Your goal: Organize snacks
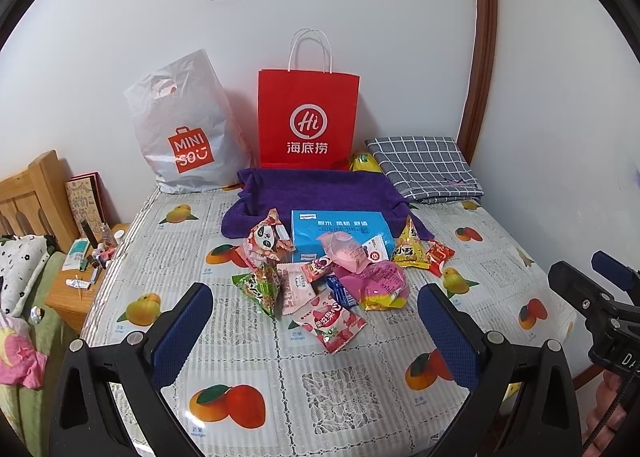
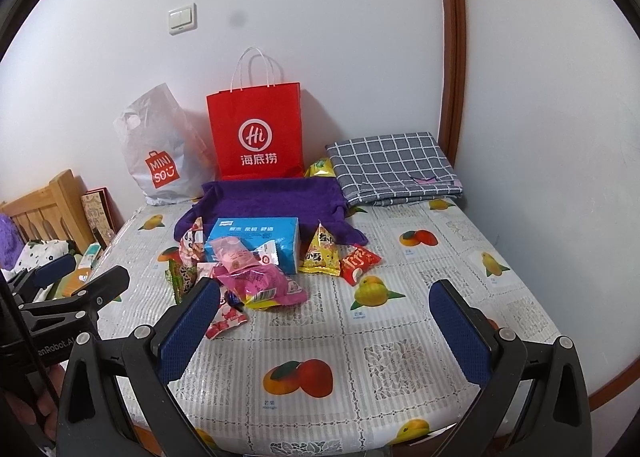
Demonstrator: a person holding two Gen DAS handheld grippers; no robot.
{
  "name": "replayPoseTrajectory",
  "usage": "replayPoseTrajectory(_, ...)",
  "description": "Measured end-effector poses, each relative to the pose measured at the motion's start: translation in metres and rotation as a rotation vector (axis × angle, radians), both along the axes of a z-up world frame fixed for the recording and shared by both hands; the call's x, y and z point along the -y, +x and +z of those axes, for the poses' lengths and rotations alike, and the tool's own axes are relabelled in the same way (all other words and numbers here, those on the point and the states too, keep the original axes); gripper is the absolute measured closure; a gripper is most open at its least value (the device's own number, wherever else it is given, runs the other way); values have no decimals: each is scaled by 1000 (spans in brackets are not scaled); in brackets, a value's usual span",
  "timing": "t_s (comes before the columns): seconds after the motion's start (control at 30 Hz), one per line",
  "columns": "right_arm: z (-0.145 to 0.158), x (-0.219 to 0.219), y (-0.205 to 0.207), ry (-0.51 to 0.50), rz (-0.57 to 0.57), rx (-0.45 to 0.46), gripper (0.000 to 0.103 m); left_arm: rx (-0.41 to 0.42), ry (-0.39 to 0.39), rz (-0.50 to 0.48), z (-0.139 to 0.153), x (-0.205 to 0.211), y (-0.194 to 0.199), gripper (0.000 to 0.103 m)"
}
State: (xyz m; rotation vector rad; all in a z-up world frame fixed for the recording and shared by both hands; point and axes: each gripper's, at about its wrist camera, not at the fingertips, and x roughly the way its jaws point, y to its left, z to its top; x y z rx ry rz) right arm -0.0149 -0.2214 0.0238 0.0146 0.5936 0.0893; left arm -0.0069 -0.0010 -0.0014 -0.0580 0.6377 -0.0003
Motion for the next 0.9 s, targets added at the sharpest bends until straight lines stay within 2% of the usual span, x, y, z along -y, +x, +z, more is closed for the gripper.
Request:
replayPoseTrajectory(0.23,-16,-1,16,-5,-2,-51,0,-29,-12,-9,-14,-4,15,0)
replayPoseTrajectory(0.4,-29,4,28,-30,-16,-35,0,-58,-18,-3,-28,-10,28,0)
replayPoseTrajectory(0.6,-45,17,46,-41,-35,-64,1,-98,-34,4,-46,-20,41,2)
replayPoseTrajectory(0.8,-66,36,68,-60,-59,-97,6,-147,-43,30,-71,-34,57,2)
replayPoseTrajectory(0.9,-81,45,82,-51,-73,-123,12,-179,-49,53,-85,-43,66,2)
